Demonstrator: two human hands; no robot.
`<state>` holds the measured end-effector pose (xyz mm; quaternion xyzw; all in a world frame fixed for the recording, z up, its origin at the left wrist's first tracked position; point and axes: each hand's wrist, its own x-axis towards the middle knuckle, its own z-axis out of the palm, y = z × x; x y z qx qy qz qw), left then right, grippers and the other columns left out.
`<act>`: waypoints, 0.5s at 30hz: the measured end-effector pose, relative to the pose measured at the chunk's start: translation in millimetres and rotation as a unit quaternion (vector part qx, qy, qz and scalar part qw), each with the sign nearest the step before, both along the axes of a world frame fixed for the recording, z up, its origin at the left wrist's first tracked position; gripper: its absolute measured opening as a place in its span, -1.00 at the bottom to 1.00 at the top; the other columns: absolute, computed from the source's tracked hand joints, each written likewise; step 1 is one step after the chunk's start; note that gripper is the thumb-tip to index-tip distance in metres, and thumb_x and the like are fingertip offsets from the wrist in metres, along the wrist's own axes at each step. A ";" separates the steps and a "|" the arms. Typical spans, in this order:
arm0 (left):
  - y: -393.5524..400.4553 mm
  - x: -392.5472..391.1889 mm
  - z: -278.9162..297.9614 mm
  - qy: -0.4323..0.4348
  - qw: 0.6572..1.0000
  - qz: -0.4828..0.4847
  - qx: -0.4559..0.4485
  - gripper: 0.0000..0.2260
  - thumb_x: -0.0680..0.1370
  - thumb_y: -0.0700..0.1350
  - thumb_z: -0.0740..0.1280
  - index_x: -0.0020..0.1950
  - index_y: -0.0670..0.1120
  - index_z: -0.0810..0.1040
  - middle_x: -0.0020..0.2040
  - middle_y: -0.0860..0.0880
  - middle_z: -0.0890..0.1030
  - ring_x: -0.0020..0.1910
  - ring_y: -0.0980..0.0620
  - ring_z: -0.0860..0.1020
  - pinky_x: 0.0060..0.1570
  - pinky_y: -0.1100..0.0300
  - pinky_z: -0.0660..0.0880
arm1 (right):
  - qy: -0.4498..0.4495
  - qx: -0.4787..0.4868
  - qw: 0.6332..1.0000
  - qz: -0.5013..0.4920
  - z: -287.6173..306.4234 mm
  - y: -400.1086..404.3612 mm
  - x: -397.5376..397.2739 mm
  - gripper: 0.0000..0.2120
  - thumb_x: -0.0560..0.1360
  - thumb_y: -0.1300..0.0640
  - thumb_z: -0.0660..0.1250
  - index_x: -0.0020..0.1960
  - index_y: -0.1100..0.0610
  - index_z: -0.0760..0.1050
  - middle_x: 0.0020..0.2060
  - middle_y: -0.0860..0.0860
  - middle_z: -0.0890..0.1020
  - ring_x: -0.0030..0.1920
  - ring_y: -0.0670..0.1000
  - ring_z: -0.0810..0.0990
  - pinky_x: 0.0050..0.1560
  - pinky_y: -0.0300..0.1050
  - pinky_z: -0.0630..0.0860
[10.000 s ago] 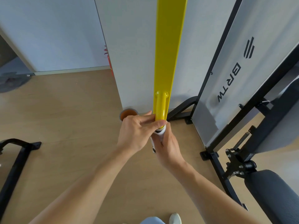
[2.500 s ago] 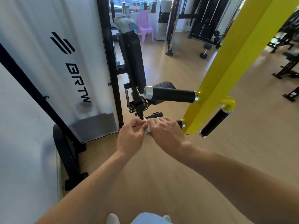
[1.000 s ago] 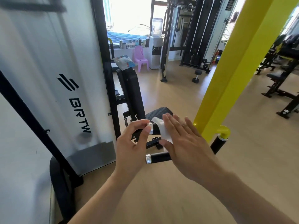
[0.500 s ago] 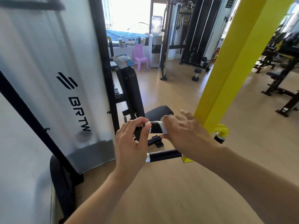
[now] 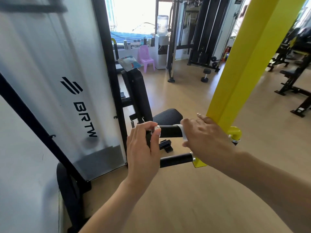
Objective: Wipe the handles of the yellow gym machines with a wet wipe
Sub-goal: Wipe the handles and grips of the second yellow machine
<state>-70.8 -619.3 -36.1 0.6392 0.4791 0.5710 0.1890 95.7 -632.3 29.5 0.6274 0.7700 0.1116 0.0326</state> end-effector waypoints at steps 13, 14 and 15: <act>-3.6 -4.9 0.8 -0.031 0.999 -0.027 -0.027 -0.78 0.62 0.14 0.18 0.12 0.06 0.51 0.02 0.27 0.56 0.08 0.16 0.53 0.10 0.07 0.51 | 0.358 0.045 0.926 0.113 -20.9 -4.2 -20.9 -0.59 0.63 0.12 0.30 0.47 -0.02 0.43 0.39 -0.14 0.52 0.42 -0.15 0.41 0.44 -0.30 0.28; -3.6 -4.8 0.2 -0.029 0.999 -0.023 -0.022 -0.80 0.62 0.14 0.18 0.11 0.08 0.50 0.02 0.27 0.55 0.08 0.17 0.52 0.10 0.09 0.50 | 0.334 0.075 0.933 0.115 -23.1 -3.0 -18.7 -0.61 0.60 0.05 0.33 0.42 -0.01 0.48 0.33 -0.12 0.58 0.34 -0.12 0.49 0.36 -0.30 0.35; -3.1 -5.1 -0.6 -0.026 0.999 -0.020 -0.017 -0.81 0.62 0.14 0.18 0.10 0.10 0.49 0.03 0.28 0.55 0.09 0.18 0.52 0.10 0.11 0.50 | 0.281 0.104 0.948 0.110 -22.8 -3.0 -16.4 -0.61 0.58 -0.05 0.34 0.38 0.01 0.53 0.26 -0.09 0.64 0.24 -0.06 0.59 0.26 -0.24 0.45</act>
